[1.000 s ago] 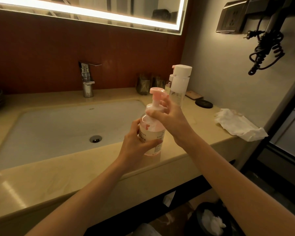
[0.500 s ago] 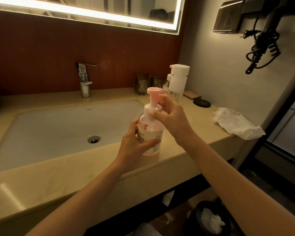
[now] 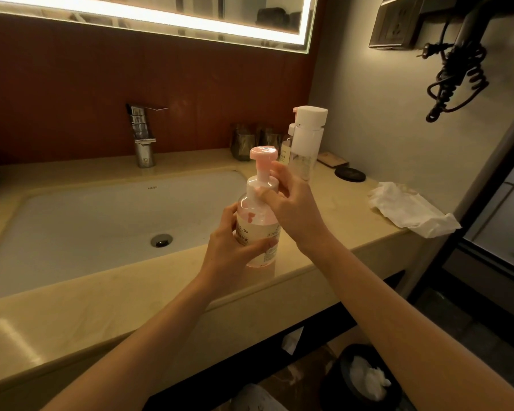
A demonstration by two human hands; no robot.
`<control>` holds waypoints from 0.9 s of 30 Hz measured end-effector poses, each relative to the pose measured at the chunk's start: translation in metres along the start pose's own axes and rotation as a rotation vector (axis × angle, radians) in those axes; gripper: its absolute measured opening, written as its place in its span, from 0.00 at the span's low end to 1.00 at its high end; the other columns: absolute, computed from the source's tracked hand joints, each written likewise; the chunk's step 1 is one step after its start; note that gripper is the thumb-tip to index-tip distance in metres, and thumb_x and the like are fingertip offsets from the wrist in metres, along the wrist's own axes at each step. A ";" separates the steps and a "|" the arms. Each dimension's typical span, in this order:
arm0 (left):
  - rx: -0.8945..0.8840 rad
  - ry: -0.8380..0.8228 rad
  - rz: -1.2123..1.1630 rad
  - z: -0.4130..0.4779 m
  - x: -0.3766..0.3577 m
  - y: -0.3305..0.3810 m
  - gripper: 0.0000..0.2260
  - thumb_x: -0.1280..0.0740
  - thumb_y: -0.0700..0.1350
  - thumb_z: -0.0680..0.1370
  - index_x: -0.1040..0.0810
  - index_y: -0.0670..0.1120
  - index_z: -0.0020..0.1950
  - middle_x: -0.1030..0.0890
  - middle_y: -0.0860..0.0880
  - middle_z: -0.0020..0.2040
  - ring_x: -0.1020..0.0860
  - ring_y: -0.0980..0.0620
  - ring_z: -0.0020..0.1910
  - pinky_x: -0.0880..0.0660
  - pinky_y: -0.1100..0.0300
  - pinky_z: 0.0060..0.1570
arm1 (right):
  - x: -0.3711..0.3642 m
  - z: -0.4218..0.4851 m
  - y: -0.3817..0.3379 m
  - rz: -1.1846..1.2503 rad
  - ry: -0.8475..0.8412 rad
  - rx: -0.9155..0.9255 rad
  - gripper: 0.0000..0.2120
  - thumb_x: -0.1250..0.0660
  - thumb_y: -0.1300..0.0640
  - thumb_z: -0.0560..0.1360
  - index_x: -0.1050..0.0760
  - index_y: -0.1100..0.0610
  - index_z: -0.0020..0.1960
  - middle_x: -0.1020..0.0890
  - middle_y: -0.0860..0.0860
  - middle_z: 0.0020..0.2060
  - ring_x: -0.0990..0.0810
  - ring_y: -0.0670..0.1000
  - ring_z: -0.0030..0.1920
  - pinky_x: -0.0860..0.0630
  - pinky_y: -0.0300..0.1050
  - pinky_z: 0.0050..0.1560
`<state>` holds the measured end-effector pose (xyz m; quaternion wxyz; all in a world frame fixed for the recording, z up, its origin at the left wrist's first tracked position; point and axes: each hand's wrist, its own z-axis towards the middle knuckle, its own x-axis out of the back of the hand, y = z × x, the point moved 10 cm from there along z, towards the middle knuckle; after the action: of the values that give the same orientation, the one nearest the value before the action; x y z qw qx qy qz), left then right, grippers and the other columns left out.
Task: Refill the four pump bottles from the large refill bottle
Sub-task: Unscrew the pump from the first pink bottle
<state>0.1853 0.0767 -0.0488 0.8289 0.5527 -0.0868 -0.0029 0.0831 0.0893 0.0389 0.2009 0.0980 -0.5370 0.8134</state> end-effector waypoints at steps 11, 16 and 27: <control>0.000 0.009 -0.010 0.000 0.001 -0.001 0.31 0.25 0.47 0.66 0.35 0.55 0.64 0.23 0.57 0.53 0.22 0.60 0.51 0.24 0.69 0.41 | 0.007 -0.003 0.000 0.011 0.122 0.039 0.22 0.31 0.55 0.73 0.32 0.56 0.65 0.23 0.51 0.59 0.25 0.46 0.54 0.28 0.30 0.49; 0.002 0.006 -0.011 0.000 0.001 -0.002 0.31 0.24 0.45 0.66 0.35 0.55 0.64 0.23 0.56 0.53 0.22 0.60 0.51 0.24 0.70 0.41 | 0.002 -0.002 0.001 -0.021 0.072 0.016 0.27 0.33 0.48 0.73 0.36 0.53 0.69 0.27 0.50 0.65 0.27 0.49 0.61 0.27 0.42 0.56; 0.006 0.001 -0.001 0.000 0.000 -0.003 0.33 0.25 0.46 0.66 0.36 0.54 0.67 0.24 0.57 0.54 0.23 0.60 0.52 0.25 0.72 0.40 | 0.000 0.001 0.001 0.062 0.039 0.029 0.20 0.36 0.56 0.76 0.33 0.56 0.67 0.24 0.51 0.58 0.25 0.48 0.55 0.26 0.35 0.50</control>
<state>0.1860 0.0754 -0.0517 0.8273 0.5551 -0.0860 -0.0030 0.0829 0.0879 0.0380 0.1846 0.0683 -0.5239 0.8287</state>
